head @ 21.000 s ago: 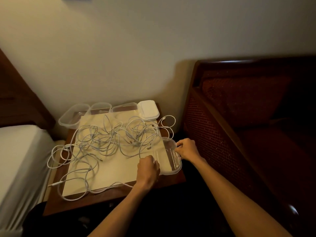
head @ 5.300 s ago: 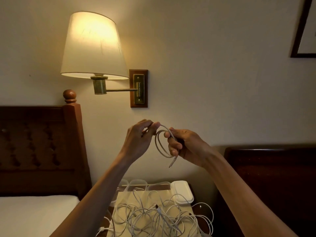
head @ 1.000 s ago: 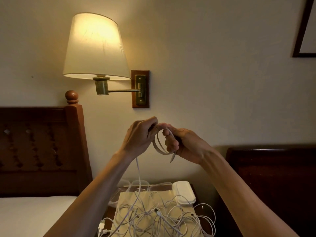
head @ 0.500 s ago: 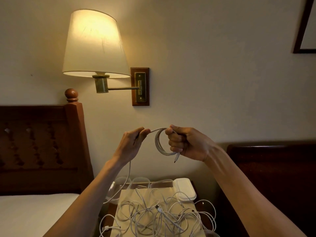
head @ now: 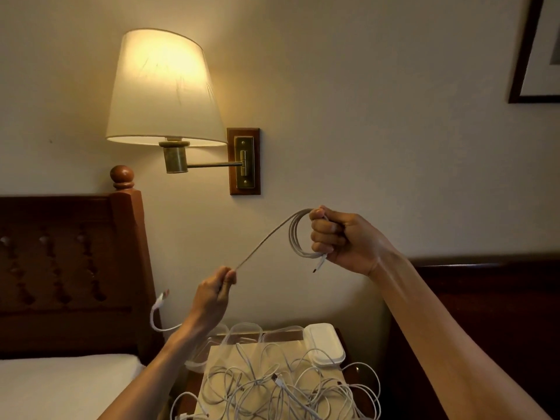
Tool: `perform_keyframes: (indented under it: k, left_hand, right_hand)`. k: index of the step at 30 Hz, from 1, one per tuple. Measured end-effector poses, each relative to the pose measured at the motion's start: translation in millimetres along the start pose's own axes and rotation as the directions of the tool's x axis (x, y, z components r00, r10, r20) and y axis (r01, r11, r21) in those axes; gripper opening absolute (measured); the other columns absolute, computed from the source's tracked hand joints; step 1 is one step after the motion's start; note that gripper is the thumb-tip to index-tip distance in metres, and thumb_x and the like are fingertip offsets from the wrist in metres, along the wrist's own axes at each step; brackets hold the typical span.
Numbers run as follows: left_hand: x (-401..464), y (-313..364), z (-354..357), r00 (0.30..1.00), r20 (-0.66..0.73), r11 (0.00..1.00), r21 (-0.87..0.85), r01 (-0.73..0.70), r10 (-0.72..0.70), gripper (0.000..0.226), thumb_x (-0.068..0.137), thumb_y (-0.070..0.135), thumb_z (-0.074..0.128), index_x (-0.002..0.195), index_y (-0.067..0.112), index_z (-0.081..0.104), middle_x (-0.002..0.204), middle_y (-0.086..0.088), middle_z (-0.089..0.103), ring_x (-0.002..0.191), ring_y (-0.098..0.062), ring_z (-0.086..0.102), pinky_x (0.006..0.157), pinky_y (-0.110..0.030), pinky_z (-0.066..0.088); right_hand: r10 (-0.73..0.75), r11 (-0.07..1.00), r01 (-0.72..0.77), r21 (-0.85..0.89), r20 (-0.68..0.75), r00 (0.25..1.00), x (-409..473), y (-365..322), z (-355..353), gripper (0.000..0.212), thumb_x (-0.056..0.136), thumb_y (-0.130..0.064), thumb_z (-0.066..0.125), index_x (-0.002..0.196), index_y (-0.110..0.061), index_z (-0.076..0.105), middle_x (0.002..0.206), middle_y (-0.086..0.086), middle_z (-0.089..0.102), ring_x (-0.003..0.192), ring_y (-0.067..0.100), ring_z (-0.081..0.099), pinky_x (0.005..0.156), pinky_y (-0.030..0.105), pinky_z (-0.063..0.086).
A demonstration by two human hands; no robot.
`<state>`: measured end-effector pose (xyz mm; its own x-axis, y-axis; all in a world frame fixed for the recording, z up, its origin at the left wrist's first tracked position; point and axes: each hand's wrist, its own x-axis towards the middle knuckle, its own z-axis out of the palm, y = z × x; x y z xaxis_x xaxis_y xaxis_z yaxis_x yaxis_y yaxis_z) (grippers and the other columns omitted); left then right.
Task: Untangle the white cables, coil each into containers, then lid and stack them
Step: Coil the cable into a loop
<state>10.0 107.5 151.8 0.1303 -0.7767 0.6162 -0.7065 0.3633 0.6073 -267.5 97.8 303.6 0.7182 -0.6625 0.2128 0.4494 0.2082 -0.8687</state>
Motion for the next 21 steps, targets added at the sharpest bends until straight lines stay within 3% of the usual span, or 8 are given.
perform_keyframes:
  k: [2, 4, 5, 6, 9, 13, 17, 21]
  left_hand:
    - [-3, 30, 1, 0.939, 0.334, 0.994, 0.098, 0.055, -0.085, 0.029, 0.102, 0.029, 0.043, 0.076, 0.024, 0.056, 0.07, 0.0, 0.056, 0.061, -0.014, 0.05, 0.066, -0.045, 0.048]
    - [-3, 67, -1, 0.786, 0.616, 0.982, 0.173, -0.081, -0.043, 0.032, 0.102, 0.033, 0.042, 0.073, 0.027, 0.054, 0.071, 0.006, 0.054, 0.062, -0.007, 0.048, 0.065, -0.031, 0.044]
    - [-2, 86, -4, 0.746, 0.664, 0.976, 0.133, -0.171, 0.04, 0.033, 0.102, 0.034, 0.043, 0.071, 0.027, 0.054, 0.069, 0.008, 0.053, 0.06, -0.005, 0.047, 0.062, -0.028, 0.041]
    - [0, 104, -9, 0.737, 0.659, 0.967, 0.06, -0.249, 0.149, 0.034, 0.102, 0.032, 0.044, 0.07, 0.025, 0.054, 0.066, 0.008, 0.052, 0.057, -0.005, 0.045, 0.058, -0.027, 0.038]
    - [8, 136, -24, 0.778, 0.476, 0.9, -0.076, -0.429, 0.411, 0.032, 0.101, 0.025, 0.047, 0.069, 0.024, 0.051, 0.057, 0.008, 0.047, 0.049, -0.008, 0.042, 0.051, -0.026, 0.034]
    - [18, 144, -33, 0.775, 0.262, 0.785, 0.09, -0.613, 0.575, 0.027, 0.1, 0.034, 0.046, 0.082, 0.022, 0.063, 0.06, 0.017, 0.051, 0.048, -0.007, 0.05, 0.047, -0.019, 0.038]
    - [25, 139, -36, 0.784, 0.097, 0.729, 0.313, -0.609, 0.613, 0.033, 0.1, 0.043, 0.042, 0.083, 0.021, 0.061, 0.061, 0.017, 0.049, 0.051, -0.002, 0.047, 0.051, -0.01, 0.033]
    - [31, 129, -34, 0.796, 0.045, 0.749, 0.313, -0.585, 0.603, 0.029, 0.099, 0.043, 0.045, 0.083, 0.022, 0.059, 0.062, 0.019, 0.049, 0.051, -0.001, 0.047, 0.053, -0.008, 0.03]
  right_hand:
    - [-0.051, 0.992, 0.043, -0.118, -0.07, 0.996, 5, 4, 2, 0.034, 0.106, -0.023, 0.028, 0.079, -0.016, 0.046, 0.053, -0.007, 0.03, 0.044, 0.008, 0.024, 0.047, 0.021, 0.028]
    - [-0.094, 0.96, 0.056, -0.273, -0.128, 0.987, 10, 10, 3, 0.034, 0.107, -0.022, 0.027, 0.081, -0.013, 0.048, 0.055, -0.003, 0.04, 0.048, 0.01, 0.035, 0.05, 0.022, 0.034]
    - [-0.106, 0.933, 0.052, -0.357, -0.134, 0.985, 11, 14, 3, 0.035, 0.107, -0.023, 0.028, 0.082, -0.012, 0.05, 0.058, 0.0, 0.047, 0.051, 0.012, 0.043, 0.054, 0.023, 0.039]
    - [-0.113, 0.896, 0.046, -0.441, -0.126, 0.986, 10, 18, 2, 0.035, 0.107, -0.024, 0.028, 0.084, -0.012, 0.051, 0.062, 0.002, 0.054, 0.055, 0.014, 0.05, 0.058, 0.025, 0.045]
    - [-0.139, 0.784, 0.049, -0.619, -0.097, 0.986, 4, 27, 0, 0.036, 0.107, -0.025, 0.03, 0.087, -0.009, 0.055, 0.069, 0.004, 0.065, 0.063, 0.016, 0.062, 0.067, 0.026, 0.052]
    - [-0.164, 0.635, 0.043, -0.771, -0.08, 0.983, 2, 37, 1, 0.04, 0.106, -0.026, 0.032, 0.089, -0.005, 0.061, 0.067, 0.0, 0.067, 0.063, 0.012, 0.066, 0.069, 0.023, 0.055]
    - [-0.05, 0.725, 0.014, -0.689, -0.032, 0.998, -1, 46, 3, 0.037, 0.107, -0.023, 0.03, 0.089, -0.007, 0.058, 0.062, 0.001, 0.06, 0.055, 0.014, 0.057, 0.062, 0.025, 0.051]
    - [0.042, 0.849, -0.034, -0.527, 0.002, 0.999, -2, 43, 8, 0.037, 0.107, -0.023, 0.026, 0.089, -0.009, 0.055, 0.053, -0.003, 0.044, 0.046, 0.01, 0.04, 0.052, 0.021, 0.039]
